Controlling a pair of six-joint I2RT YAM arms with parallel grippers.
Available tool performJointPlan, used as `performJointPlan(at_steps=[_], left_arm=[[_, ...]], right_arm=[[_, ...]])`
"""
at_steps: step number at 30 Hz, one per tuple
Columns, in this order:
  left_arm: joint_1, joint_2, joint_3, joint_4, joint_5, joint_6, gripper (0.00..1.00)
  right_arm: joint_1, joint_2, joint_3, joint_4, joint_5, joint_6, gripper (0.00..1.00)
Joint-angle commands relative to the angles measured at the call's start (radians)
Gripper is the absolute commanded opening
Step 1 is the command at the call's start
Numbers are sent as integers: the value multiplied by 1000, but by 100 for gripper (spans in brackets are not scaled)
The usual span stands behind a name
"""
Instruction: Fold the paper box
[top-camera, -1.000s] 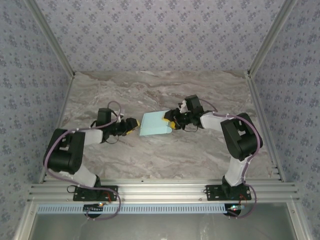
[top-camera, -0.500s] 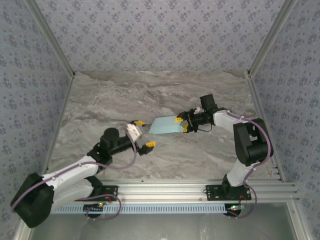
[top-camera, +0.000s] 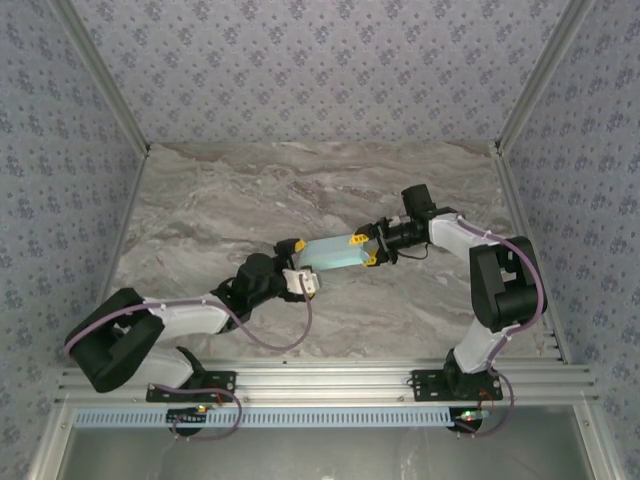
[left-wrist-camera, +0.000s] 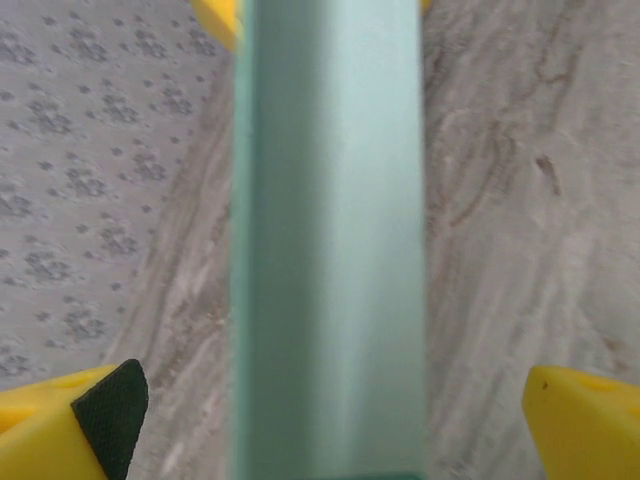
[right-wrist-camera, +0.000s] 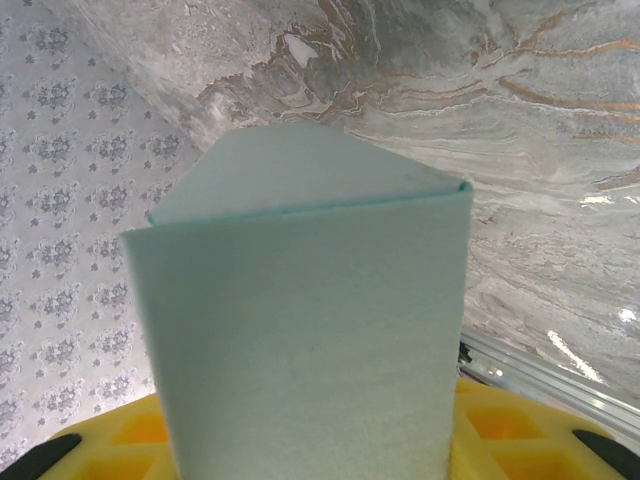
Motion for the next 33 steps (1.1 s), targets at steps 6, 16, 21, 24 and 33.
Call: performJointPlan(at_steps=[6, 16, 21, 24, 33], left_arm=[[2, 63, 66, 24, 90, 33, 71], [23, 56, 96, -122, 166, -4, 50], [63, 44, 108, -168, 202, -30, 42], [66, 42, 121, -214, 204, -17, 37], [92, 34, 193, -375, 273, -41, 37]], right_arm=[[8, -2, -20, -27, -34, -8, 43], [7, -11, -62, 41, -26, 51, 46], [5, -14, -81, 58, -23, 55, 48], [5, -20, -108, 101, -21, 91, 49], [-50, -53, -111, -12, 20, -27, 64]])
